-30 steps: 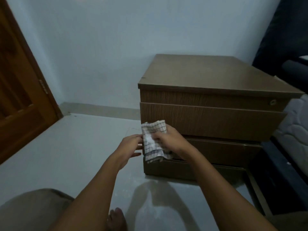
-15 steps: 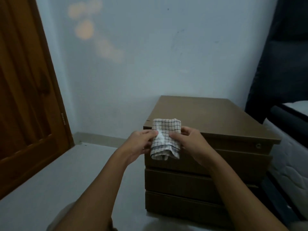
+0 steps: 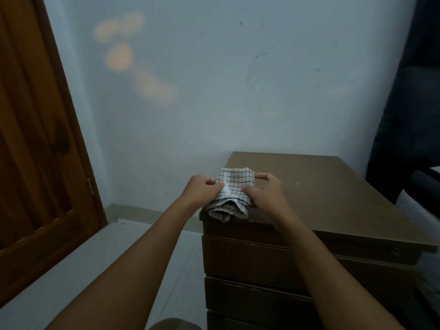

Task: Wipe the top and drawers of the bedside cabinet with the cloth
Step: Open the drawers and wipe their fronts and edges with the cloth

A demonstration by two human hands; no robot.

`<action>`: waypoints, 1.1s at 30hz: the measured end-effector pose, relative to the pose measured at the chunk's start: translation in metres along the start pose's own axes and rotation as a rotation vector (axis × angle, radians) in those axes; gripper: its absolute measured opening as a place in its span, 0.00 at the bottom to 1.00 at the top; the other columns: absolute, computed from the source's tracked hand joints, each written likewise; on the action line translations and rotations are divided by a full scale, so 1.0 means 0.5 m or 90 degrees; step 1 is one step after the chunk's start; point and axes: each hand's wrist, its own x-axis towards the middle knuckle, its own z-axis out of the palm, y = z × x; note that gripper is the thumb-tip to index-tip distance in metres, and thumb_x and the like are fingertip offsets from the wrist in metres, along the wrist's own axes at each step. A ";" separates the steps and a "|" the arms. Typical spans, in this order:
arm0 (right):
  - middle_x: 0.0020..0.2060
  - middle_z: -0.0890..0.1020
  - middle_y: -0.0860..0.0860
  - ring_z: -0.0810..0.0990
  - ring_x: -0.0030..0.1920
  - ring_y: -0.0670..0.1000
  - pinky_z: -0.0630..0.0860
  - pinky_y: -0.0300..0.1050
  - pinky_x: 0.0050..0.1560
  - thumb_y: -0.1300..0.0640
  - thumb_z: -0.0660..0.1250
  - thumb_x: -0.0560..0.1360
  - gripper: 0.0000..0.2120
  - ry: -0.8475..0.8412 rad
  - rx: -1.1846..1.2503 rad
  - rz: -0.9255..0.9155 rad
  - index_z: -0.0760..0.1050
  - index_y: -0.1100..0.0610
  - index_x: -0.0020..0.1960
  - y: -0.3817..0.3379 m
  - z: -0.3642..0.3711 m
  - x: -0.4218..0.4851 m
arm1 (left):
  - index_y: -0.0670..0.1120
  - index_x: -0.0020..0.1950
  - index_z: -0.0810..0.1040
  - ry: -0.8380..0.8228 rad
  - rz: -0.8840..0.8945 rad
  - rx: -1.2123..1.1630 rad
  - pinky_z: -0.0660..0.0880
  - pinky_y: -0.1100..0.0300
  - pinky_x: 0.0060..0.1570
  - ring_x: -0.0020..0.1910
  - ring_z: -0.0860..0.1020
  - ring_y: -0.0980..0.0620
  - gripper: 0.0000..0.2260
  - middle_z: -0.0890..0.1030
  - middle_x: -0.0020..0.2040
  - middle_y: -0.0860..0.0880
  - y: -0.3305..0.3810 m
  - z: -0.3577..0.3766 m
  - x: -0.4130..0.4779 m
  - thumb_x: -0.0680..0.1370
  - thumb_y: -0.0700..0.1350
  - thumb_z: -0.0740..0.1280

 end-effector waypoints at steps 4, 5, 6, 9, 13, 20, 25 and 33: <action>0.45 0.84 0.53 0.84 0.38 0.50 0.82 0.47 0.37 0.55 0.73 0.73 0.25 -0.006 -0.147 -0.003 0.69 0.52 0.67 0.018 0.008 0.015 | 0.46 0.57 0.80 0.016 0.021 0.214 0.79 0.51 0.53 0.50 0.80 0.47 0.13 0.81 0.50 0.46 -0.021 0.007 0.025 0.76 0.50 0.68; 0.47 0.83 0.52 0.83 0.41 0.48 0.80 0.44 0.37 0.54 0.72 0.73 0.25 -0.004 -0.201 -0.016 0.69 0.52 0.68 0.019 0.010 0.012 | 0.47 0.60 0.79 0.018 0.024 0.234 0.78 0.50 0.54 0.51 0.80 0.47 0.14 0.80 0.53 0.47 -0.029 0.006 0.027 0.76 0.50 0.68; 0.51 0.81 0.51 0.81 0.45 0.48 0.78 0.42 0.39 0.52 0.71 0.73 0.25 0.009 -0.252 -0.037 0.69 0.51 0.68 0.020 0.012 0.009 | 0.47 0.62 0.77 0.020 0.033 0.234 0.78 0.50 0.54 0.52 0.79 0.47 0.15 0.80 0.56 0.47 -0.036 0.004 0.028 0.76 0.50 0.67; 0.56 0.76 0.48 0.77 0.52 0.47 0.73 0.41 0.41 0.48 0.69 0.74 0.17 0.048 -0.340 -0.120 0.73 0.48 0.62 0.013 0.009 -0.007 | 0.48 0.65 0.77 0.039 0.102 0.195 0.79 0.49 0.54 0.56 0.78 0.50 0.15 0.79 0.62 0.47 -0.048 -0.002 0.020 0.79 0.48 0.64; 0.44 0.81 0.45 0.79 0.44 0.44 0.80 0.45 0.42 0.47 0.69 0.74 0.06 -0.079 -0.337 -0.123 0.78 0.47 0.49 0.006 -0.002 -0.020 | 0.48 0.65 0.78 0.031 0.166 0.154 0.77 0.65 0.46 0.55 0.78 0.55 0.16 0.80 0.62 0.48 -0.060 -0.004 -0.003 0.79 0.51 0.64; 0.56 0.78 0.44 0.75 0.55 0.46 0.77 0.52 0.55 0.41 0.65 0.74 0.18 -0.075 -0.457 -0.181 0.77 0.44 0.62 0.039 0.037 -0.039 | 0.47 0.67 0.77 0.064 0.171 0.169 0.76 0.56 0.59 0.61 0.77 0.51 0.18 0.80 0.64 0.46 -0.105 -0.005 -0.032 0.79 0.51 0.64; 0.63 0.76 0.44 0.73 0.61 0.47 0.74 0.53 0.59 0.40 0.62 0.76 0.20 -0.031 -0.530 -0.186 0.73 0.43 0.66 0.059 0.033 -0.032 | 0.47 0.67 0.76 0.086 0.153 0.170 0.76 0.52 0.60 0.62 0.77 0.50 0.18 0.79 0.65 0.46 -0.099 0.030 -0.023 0.79 0.51 0.64; 0.64 0.76 0.44 0.73 0.61 0.47 0.72 0.48 0.57 0.43 0.61 0.78 0.19 0.001 -0.541 -0.186 0.72 0.45 0.68 0.056 0.039 -0.039 | 0.48 0.67 0.77 0.116 0.134 0.202 0.77 0.51 0.58 0.60 0.78 0.49 0.18 0.80 0.64 0.46 -0.096 0.044 -0.017 0.79 0.52 0.63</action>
